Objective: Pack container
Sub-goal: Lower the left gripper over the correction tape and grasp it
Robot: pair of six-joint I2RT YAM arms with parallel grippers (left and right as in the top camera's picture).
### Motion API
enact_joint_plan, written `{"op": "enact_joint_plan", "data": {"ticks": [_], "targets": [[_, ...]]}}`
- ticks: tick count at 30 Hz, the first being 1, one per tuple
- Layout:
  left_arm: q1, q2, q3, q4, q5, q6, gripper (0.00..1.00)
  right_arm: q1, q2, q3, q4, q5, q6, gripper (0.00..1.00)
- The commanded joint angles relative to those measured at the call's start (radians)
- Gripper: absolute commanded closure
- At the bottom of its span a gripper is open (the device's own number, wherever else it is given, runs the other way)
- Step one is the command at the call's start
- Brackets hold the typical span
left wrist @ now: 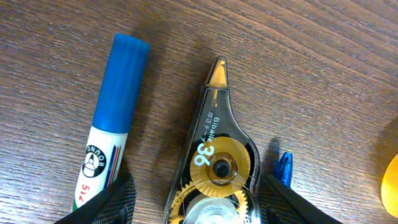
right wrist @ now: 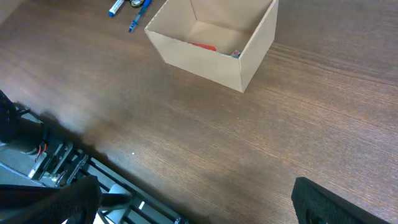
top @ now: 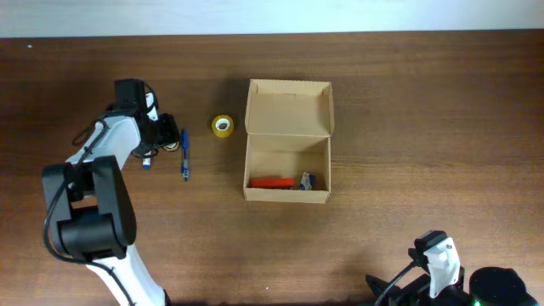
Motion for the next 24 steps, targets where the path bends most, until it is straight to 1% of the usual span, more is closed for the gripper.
{"op": "enact_joint_plan", "data": {"ticks": [1,8,10,14,18,24], "targets": [[-0.02,0.02,0.018,0.003,-0.041,0.023,0.38,-0.006,-0.002,0.001,0.003,-0.013,0.008,0.01],[-0.06,0.021,0.018,0.003,-0.093,0.085,0.39,-0.006,-0.002,0.001,0.003,-0.013,0.008,0.01],[-0.069,0.021,0.018,0.003,-0.121,0.087,0.39,-0.006,-0.002,0.001,0.002,-0.013,0.008,0.01],[-0.072,0.022,0.018,0.003,-0.129,0.102,0.48,-0.006,-0.002,0.001,0.003,-0.013,0.008,0.01],[-0.072,0.026,0.013,0.003,-0.156,0.106,0.48,-0.006,-0.002,0.001,0.003,-0.013,0.008,0.01],[-0.072,0.049,0.013,0.0,-0.152,0.109,0.48,-0.006,-0.002,0.001,0.003,-0.013,0.008,0.01]]}}
